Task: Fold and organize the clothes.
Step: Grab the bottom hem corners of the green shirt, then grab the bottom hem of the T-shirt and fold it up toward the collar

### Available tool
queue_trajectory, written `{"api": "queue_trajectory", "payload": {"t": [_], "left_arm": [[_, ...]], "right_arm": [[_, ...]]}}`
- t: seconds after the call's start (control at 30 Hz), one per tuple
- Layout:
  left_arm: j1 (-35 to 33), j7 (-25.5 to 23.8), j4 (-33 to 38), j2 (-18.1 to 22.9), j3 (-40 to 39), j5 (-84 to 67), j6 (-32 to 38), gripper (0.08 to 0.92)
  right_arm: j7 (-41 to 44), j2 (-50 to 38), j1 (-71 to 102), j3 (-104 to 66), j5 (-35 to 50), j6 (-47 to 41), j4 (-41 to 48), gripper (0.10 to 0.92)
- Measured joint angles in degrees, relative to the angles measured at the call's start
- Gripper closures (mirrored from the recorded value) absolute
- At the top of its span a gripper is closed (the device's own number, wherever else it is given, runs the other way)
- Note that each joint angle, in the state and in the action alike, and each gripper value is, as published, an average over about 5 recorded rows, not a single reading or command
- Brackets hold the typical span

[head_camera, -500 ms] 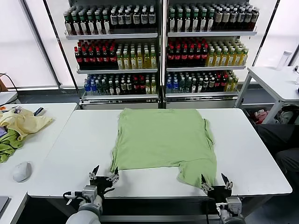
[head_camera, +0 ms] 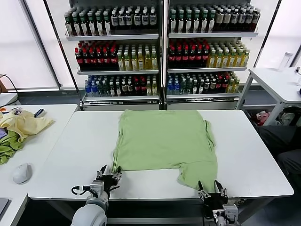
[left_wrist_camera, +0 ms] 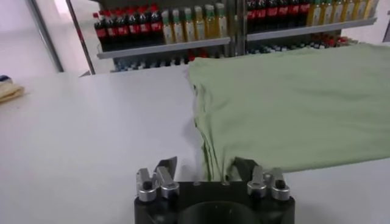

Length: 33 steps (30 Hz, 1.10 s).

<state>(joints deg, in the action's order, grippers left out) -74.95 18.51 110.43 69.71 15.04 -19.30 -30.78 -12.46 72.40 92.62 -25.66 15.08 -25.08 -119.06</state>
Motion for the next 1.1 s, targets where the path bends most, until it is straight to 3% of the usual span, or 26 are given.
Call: {"api": "queue_trajectory", "payload": {"t": [0.33, 0.47, 0.63, 1.1], "left_arm": [[0.0, -1.8, 0.2, -1.1, -0.1, -4.0, 0.4, 0.799], [-0.5, -2.7, 0.9, -1.6, 0.3, -5.8, 1.4, 0.878], [-1.8, -3.6, 2.9, -2.3, 1.1, -8.3, 2.5, 0.887], [-1.5, -4.8, 8.3, -6.4, 4.4, -15.7, 5.4, 0.887]], "right_arm": [[1.5, -0.9, 0.3, -1.5, 1.4, 0.4, -0.5, 0.740], [2.3, -1.5, 0.2, -2.4, 2.3, 1.5, -1.1, 0.823], [3.4, -2.5, -0.2, -4.3, 3.6, 3.2, -2.6, 0.893], [3.7, -6.9, -5.6, -6.7, 8.1, 6.4, -3.2, 0.896]]}}
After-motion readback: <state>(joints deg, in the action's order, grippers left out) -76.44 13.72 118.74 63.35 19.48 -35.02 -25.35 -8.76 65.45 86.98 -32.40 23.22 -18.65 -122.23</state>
